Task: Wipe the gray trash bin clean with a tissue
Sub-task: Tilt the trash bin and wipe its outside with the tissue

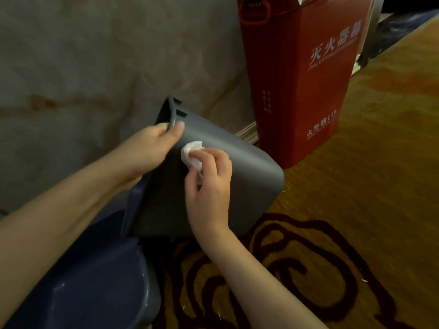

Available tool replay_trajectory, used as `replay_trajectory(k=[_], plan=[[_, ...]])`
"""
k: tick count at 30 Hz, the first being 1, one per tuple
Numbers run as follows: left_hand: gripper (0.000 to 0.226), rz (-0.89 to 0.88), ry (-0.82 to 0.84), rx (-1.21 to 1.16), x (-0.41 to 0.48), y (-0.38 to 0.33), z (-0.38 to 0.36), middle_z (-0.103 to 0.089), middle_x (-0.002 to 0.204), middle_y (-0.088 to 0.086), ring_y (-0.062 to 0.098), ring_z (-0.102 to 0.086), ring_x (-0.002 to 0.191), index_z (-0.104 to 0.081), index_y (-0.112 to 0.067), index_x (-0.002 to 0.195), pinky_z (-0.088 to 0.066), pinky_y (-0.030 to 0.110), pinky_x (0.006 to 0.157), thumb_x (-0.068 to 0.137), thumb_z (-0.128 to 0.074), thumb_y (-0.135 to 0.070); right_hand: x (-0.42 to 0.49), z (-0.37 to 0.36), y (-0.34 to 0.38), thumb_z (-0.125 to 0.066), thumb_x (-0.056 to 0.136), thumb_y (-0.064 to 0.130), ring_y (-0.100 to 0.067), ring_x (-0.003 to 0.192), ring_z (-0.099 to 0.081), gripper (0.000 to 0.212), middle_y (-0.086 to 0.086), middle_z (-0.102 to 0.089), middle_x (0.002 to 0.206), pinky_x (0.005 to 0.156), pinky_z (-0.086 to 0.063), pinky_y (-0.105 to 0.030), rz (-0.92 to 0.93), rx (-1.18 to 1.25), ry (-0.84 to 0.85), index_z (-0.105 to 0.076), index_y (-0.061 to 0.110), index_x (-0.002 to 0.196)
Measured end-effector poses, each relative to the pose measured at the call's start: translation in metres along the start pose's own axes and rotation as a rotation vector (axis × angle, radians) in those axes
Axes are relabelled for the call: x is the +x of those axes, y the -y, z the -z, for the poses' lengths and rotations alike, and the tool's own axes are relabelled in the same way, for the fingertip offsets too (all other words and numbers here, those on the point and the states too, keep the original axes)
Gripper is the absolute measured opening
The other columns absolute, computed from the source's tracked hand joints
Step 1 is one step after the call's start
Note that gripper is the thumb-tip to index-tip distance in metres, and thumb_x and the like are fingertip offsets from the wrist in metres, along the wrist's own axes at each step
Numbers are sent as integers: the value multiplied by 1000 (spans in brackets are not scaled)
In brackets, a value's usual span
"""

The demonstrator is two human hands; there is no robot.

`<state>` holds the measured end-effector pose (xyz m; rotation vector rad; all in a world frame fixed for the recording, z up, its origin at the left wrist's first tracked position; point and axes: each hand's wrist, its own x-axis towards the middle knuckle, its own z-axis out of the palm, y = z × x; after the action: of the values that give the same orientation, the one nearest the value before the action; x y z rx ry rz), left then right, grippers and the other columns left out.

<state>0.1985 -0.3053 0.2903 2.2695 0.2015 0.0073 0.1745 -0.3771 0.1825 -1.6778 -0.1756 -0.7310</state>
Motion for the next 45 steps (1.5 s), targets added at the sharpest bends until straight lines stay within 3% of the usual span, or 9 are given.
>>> replay_trajectory(k=[3,6,10,16,24,27,33,38,45], plan=[[26,-145,-64,156,1,18,-4,-61,85,-7,5,-55,83,-55,-32,78,-41,24,78,94,-36,-42,4,-4,-8,-58,83,3,-17,99,-51,23,-14,-55,107,90,-39,-16,68,-23,-47,-60,4,106],[28,-128,-68,98,13,13,-9,-67,102,9,22,-61,99,-58,-29,82,-44,40,93,93,-37,-44,11,-1,-35,-57,83,4,-19,100,-52,22,-15,-56,106,91,-40,-19,92,-97,-87,-61,3,104],[41,-125,-17,15,25,9,-6,-64,116,22,33,-58,112,-63,-13,96,-39,52,104,89,-39,-45,14,21,-102,-54,87,4,-17,99,-52,21,-10,-53,109,87,-50,-32,-284,-154,-205,-59,5,107],[29,-124,-32,-65,45,9,-7,-65,115,15,26,-59,112,-62,-20,88,-40,45,105,93,-40,-39,20,46,-160,-48,94,12,-21,103,-55,19,-6,-54,112,76,-40,-19,-686,-206,-262,-56,7,111],[49,-158,-13,5,49,9,-16,-69,105,12,17,-64,100,-64,-10,102,-47,38,97,87,-42,-52,32,-6,-57,-55,83,1,-20,97,-52,17,-14,-55,101,87,-43,-23,83,-34,-138,-59,1,99],[16,-261,-77,170,31,46,-10,-61,85,-22,-10,-58,78,-56,-33,94,-45,2,68,89,-46,-43,36,-6,-72,-57,83,0,-23,96,-53,16,-16,-55,102,84,-45,-26,-14,-49,-153,-59,0,99],[16,-231,-293,18,34,75,0,-64,101,1,16,-61,91,-55,-22,105,-50,33,84,93,-46,-26,33,21,-133,-54,88,4,-25,102,-53,17,-11,-52,114,87,-50,-42,-361,-159,-36,-59,6,105],[29,-261,-277,2,48,57,0,-62,105,7,23,-60,100,-58,-6,114,-50,40,93,92,-47,-22,53,56,-156,-55,88,3,-25,105,-54,13,-9,-57,111,85,-49,-34,-255,-181,39,-61,8,99],[26,-190,-267,-153,53,43,1,-63,98,5,2,-58,75,-59,-6,114,-50,19,76,93,-47,-16,52,90,-161,-57,87,3,-19,108,-52,15,-6,-60,112,82,-38,-13,-111,-204,136,-60,12,99]])
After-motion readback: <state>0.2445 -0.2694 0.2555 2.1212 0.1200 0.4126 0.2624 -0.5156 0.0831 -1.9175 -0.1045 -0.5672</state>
